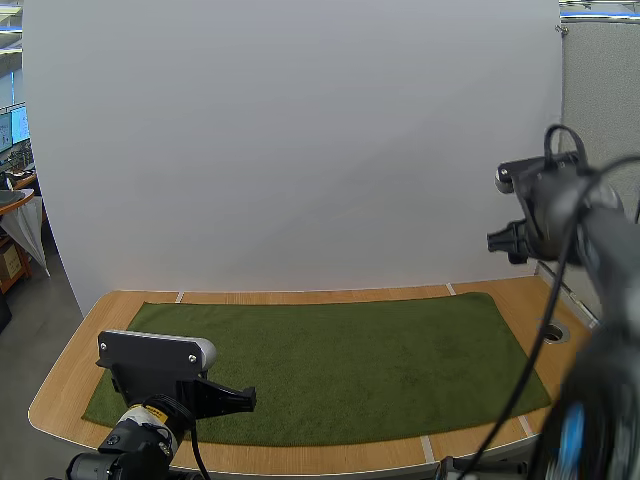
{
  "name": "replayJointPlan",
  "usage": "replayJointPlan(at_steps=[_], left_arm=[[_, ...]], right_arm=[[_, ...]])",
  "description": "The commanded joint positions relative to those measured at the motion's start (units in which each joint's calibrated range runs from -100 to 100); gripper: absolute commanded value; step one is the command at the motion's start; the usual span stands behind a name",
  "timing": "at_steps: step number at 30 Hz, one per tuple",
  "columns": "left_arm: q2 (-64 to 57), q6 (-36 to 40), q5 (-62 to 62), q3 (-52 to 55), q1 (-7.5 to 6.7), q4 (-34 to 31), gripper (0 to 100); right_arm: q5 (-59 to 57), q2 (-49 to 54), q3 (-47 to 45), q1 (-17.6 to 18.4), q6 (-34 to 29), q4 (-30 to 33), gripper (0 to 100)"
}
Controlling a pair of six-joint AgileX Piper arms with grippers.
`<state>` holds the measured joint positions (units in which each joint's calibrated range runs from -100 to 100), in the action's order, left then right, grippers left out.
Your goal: Fold the towel
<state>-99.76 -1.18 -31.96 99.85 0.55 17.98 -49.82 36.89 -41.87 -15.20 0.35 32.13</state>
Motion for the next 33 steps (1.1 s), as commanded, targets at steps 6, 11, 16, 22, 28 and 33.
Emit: replayJointPlan(at_steps=[6,11,16,22,28,33], left_arm=[[-0.2,0.4,0.3,0.1,0.02,-0.3,0],[-0.2,0.4,0.3,0.1,0.02,-0.3,0],[-0.2,0.4,0.3,0.1,0.02,-0.3,0],[-0.2,0.4,0.3,0.1,0.02,-0.3,0],[-0.2,0.4,0.3,0.1,0.02,-0.3,0],[-0.2,0.4,0.3,0.1,0.02,-0.3,0]], right_arm=[[8.6,-12.9,7.5,-0.2,5.7,-1.9,100],[11.0,-21.0,10.6,-0.4,10.7,-5.6,100],[11.6,-28.5,14.7,-2.2,18.0,-13.5,100],[9.3,-36.2,21.2,-6.0,35.4,-30.4,100],[-4.0,-42.3,29.0,-8.7,55.1,-51.3,100],[-11.9,-47.3,34.8,-9.1,59.5,-55.1,100]])
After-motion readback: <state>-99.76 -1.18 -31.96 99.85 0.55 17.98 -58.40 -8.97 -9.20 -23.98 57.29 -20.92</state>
